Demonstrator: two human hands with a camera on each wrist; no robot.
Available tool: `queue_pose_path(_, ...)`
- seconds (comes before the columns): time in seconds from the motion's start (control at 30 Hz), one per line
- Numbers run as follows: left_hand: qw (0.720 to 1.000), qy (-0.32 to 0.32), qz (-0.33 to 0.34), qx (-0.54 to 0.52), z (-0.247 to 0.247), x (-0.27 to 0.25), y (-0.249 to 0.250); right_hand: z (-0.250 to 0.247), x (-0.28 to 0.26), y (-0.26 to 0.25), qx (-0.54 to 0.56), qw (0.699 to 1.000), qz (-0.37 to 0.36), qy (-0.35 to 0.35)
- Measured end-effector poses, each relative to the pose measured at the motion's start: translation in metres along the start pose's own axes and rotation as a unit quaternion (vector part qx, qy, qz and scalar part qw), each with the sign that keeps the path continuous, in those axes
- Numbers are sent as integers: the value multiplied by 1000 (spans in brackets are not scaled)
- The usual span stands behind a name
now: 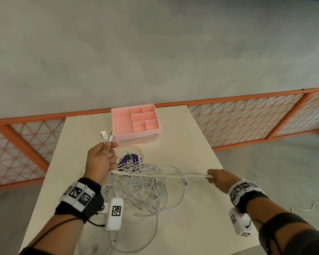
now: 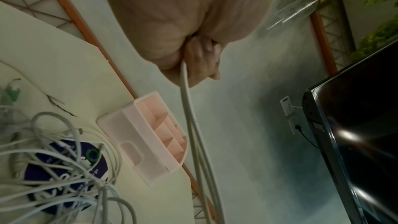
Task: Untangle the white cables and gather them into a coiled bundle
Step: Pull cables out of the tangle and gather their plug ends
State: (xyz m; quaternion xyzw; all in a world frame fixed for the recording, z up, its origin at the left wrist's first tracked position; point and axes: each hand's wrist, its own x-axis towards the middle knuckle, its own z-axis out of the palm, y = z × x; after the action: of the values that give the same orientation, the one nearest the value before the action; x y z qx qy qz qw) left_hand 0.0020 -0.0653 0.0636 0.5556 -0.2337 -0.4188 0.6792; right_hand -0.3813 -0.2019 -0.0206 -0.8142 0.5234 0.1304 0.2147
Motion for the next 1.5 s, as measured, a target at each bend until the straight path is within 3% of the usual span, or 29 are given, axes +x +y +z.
queue_pose_path(0.1, 999, -13, -15, 29, -1, -1, -5, -12, -3, 30, 0, 995, 86, 42)
queue_pose_path(0.17, 998, -22, -23, 50, -3, -3, -9, -27, -9, 49, 10, 983, 145, 112)
queue_pose_path(0.3, 996, -36, -50, 66, -3, -12, -21, -64, -28, 60, 7, 935, 213, 283)
queue_pose_path(0.43, 990, -51, -79, 105, 5, -22, -38, -66, -30, 57, 14, 898, 251, 362)
queue_pose_path(0.5, 988, -57, -90, 114, 9, -27, -43, -47, -23, 61, 54, 902, 258, 343)
queue_pose_path(0.6, 985, -67, -97, 123, 13, -33, -46, -6, -16, 70, 115, 921, 274, 252)
queue_pose_path(0.73, 984, -92, -102, 111, 19, -40, -44, 45, -13, 69, 71, 956, 282, 49)
queue_pose_path(0.8, 984, -102, -98, 106, 20, -41, -43, 56, -10, 66, 2, 963, 266, -52)
queue_pose_path(0.87, 984, -109, -93, 105, 20, -41, -43, 52, -2, 62, -43, 961, 260, -80)
queue_pose_path(0.97, 984, -114, -85, 104, 21, -39, -44, 19, 2, 31, -48, 972, 226, -39)
queue_pose_path(1.1, 983, -135, -71, 98, 31, -37, -50, -36, 2, -55, 115, 992, 37, 42)
queue_pose_path(1.2, 979, -167, -53, 108, 39, -38, -55, -60, -11, -136, 272, 945, -123, 135)
queue_pose_path(1.27, 974, -187, -48, 122, 44, -39, -56, -64, -19, -180, 324, 919, -186, 127)
queue_pose_path(1.37, 969, -196, -34, 148, 46, -40, -55, -55, -18, -218, 308, 918, -228, 105)
queue_pose_path(1.5, 969, -186, -52, 156, 37, -40, -54, -47, -14, -229, 296, 922, -211, 133)
